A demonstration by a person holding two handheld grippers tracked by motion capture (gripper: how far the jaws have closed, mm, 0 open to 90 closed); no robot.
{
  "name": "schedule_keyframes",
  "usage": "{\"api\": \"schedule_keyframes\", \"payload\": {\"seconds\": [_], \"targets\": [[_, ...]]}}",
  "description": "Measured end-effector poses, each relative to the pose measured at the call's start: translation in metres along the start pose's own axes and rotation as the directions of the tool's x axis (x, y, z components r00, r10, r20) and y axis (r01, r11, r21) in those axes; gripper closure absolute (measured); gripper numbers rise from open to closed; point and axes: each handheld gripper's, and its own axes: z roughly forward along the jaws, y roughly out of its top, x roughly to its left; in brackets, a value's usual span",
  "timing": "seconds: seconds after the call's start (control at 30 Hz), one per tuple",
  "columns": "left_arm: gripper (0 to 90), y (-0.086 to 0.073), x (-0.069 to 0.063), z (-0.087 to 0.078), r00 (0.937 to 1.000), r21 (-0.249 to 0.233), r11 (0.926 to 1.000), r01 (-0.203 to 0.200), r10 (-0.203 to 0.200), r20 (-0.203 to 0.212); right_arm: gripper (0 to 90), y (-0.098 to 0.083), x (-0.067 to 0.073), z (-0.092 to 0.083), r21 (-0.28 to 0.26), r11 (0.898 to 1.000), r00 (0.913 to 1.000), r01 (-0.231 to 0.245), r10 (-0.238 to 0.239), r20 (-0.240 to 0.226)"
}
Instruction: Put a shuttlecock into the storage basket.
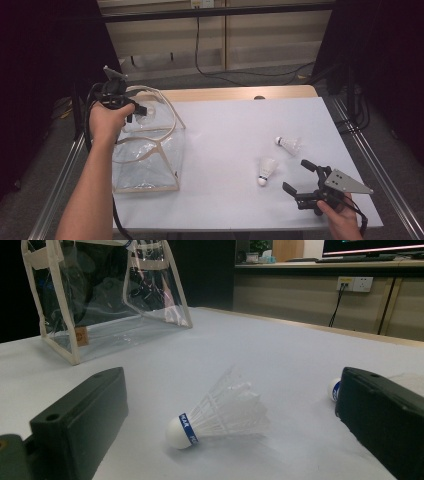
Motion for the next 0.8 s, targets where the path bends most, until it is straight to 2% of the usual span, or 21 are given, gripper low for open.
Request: {"api": "schedule_keyframes", "payload": {"seconds": [0.53,0.8], "targets": [[86.2,-0.0016,0.0025,0.0030,1.0000,0.010,0.9999,0.009,-0.009,0.000,0.3,0.0000,0.0001,0.0000,0.000,1.000,1.0000,0.000,0.000,0.000],[80.3,-0.0027,0.0028,0.0051,1.0000,0.013,0.9999,0.004,-0.004,-0.006,0.3,0.0001,0.0004,0.0001,0.000,1.000,1.0000,0.002,-0.002,-0.003]]}}
